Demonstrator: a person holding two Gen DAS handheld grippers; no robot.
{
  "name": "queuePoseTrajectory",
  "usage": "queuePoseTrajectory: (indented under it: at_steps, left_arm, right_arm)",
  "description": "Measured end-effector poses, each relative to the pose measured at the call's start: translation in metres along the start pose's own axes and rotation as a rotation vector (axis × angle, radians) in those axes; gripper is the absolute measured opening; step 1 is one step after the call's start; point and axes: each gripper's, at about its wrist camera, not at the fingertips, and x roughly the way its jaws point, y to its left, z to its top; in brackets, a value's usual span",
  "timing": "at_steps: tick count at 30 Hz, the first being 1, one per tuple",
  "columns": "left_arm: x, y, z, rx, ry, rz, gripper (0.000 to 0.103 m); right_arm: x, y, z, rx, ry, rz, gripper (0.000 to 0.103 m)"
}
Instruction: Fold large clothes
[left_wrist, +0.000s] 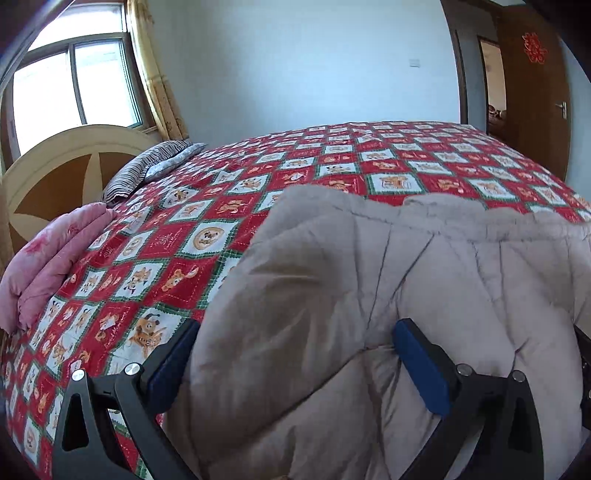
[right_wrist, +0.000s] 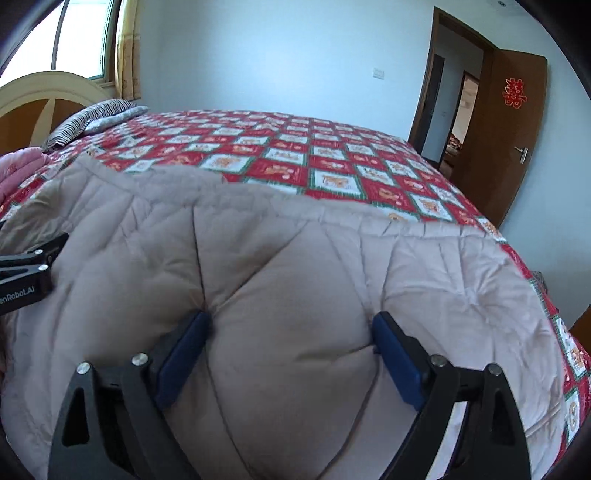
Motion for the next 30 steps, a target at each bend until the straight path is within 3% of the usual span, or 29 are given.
queuePoseTrajectory:
  at_steps: [8,24,27,30]
  left_arm:
    - [0.022,0.007,-0.009,-0.083,0.051,-0.071,0.102]
    - [0.022,-0.004,-0.009,-0.034,0.064,-0.021,0.102]
    - [0.003,0.008,-0.007,-0.035,0.105,-0.021,0.102]
    - [-0.043,0.033,-0.022,-0.07,0.038,-0.002,0.102]
  right_arm:
    - [0.012,0.001,-0.007,0.003,0.026,-0.028,0.101]
    - [0.018,0.004,-0.009,-0.012,0.062,-0.041,0.103]
    - [0.015,0.001,-0.005,-0.014,0.083,-0.016,0.103]
    - [-0.01,-0.008,-0.011,-0.009,0.057,-0.015,0.103]
